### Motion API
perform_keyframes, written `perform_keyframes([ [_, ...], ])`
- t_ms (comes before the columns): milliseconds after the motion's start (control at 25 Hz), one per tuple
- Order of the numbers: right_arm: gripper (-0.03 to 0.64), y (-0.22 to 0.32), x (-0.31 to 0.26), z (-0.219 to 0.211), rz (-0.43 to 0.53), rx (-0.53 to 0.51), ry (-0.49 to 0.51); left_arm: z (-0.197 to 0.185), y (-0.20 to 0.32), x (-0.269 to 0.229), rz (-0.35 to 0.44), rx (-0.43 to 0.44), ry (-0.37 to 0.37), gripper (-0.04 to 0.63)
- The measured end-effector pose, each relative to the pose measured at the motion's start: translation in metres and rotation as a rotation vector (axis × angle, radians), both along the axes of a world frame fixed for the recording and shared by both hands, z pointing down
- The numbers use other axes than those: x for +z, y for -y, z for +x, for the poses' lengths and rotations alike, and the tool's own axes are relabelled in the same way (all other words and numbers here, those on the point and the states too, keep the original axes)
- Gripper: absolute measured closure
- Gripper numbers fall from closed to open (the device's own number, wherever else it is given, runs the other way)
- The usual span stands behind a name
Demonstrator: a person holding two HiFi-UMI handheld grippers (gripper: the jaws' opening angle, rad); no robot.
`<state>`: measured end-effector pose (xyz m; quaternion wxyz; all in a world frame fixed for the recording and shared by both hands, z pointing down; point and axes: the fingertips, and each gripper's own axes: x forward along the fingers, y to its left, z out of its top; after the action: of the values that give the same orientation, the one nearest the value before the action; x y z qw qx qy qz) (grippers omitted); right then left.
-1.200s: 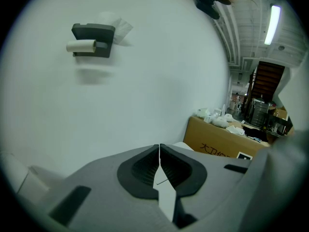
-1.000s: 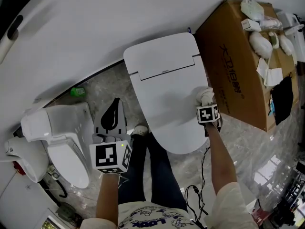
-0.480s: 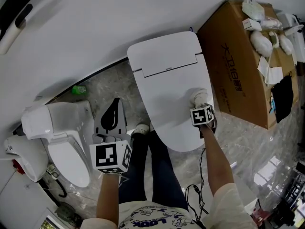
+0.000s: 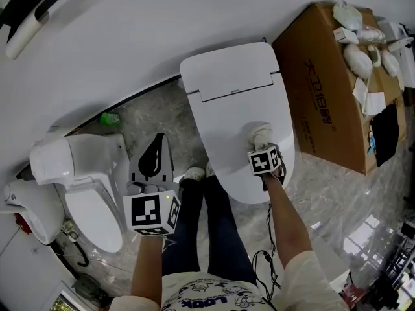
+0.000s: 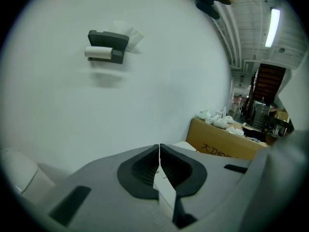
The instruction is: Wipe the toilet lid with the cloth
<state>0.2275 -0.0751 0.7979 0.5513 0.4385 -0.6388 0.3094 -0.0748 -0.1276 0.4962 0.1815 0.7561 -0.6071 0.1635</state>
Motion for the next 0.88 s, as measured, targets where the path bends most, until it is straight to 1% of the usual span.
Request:
perform_keyframes([
  [280, 0.518, -0.021, 0.000, -0.045, -0.006, -0.013, 0.042, -0.010, -0.007, -0.003, 0.009, -0.001, -0.007, 0.583],
  [680, 0.518, -0.045, 0.003, -0.092, -0.038, -0.109, 0.062, -0.023, -0.012, -0.001, 0.005, -0.002, -0.012, 0.583],
  [880, 0.518, -0.060, 0.001, -0.118, -0.046, -0.161, 0.088, -0.025, -0.012, -0.004, 0.009, 0.009, -0.012, 0.583],
])
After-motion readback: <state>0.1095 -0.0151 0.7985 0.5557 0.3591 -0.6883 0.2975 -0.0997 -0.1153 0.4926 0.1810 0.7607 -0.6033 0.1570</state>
